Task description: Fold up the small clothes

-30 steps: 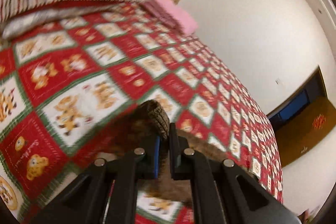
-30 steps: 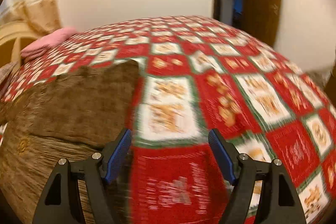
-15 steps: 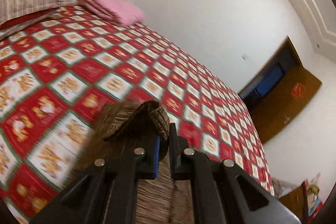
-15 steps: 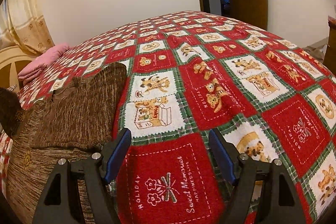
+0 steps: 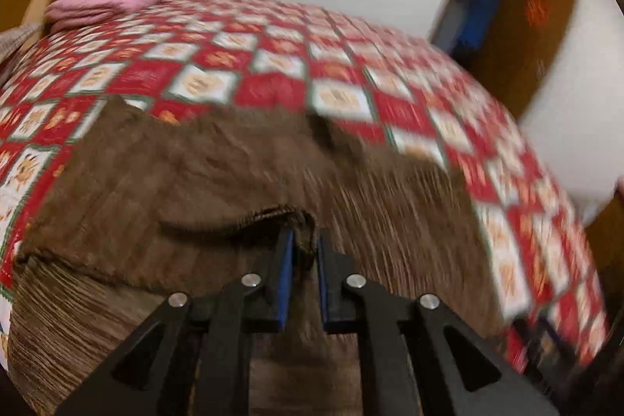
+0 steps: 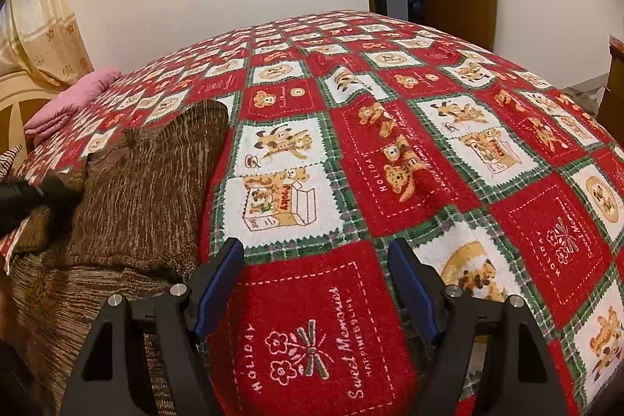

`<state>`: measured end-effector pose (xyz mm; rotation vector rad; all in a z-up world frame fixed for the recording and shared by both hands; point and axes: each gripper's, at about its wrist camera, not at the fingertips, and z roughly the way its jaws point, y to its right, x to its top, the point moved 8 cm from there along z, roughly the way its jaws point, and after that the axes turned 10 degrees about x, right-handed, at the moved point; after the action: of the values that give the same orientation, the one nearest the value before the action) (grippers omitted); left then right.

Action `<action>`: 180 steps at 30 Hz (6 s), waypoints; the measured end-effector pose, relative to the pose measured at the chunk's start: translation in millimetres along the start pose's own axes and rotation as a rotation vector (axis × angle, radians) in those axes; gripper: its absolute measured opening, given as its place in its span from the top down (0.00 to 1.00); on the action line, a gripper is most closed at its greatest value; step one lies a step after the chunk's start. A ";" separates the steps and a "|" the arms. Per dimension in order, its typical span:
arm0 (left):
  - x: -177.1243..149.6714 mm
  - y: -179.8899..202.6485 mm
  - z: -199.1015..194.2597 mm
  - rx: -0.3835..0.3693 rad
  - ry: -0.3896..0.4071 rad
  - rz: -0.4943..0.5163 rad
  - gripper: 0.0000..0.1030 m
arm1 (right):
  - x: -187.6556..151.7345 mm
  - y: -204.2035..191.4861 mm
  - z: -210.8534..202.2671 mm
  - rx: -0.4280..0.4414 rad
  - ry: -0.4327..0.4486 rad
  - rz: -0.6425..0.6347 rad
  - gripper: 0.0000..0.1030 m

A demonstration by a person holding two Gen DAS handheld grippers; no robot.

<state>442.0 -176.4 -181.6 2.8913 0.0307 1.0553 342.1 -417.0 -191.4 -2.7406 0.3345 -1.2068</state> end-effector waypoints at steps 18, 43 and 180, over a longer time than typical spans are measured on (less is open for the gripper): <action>25.6 -208.9 30.5 0.517 0.034 0.159 0.22 | 6.0 -6.4 -18.3 0.086 0.079 0.003 0.24; 4.3 -237.0 37.0 0.312 -0.015 -0.076 0.00 | 85.9 -164.2 91.0 -0.202 -0.100 -0.248 0.24; -216.6 -240.5 -148.1 0.152 0.021 0.170 0.22 | -197.4 -64.7 -157.5 0.234 -0.210 -0.083 0.09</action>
<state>181.6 62.7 -223.8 3.0653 -0.1423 1.1574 105.8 -309.0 -212.6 -2.6638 0.0532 -0.8977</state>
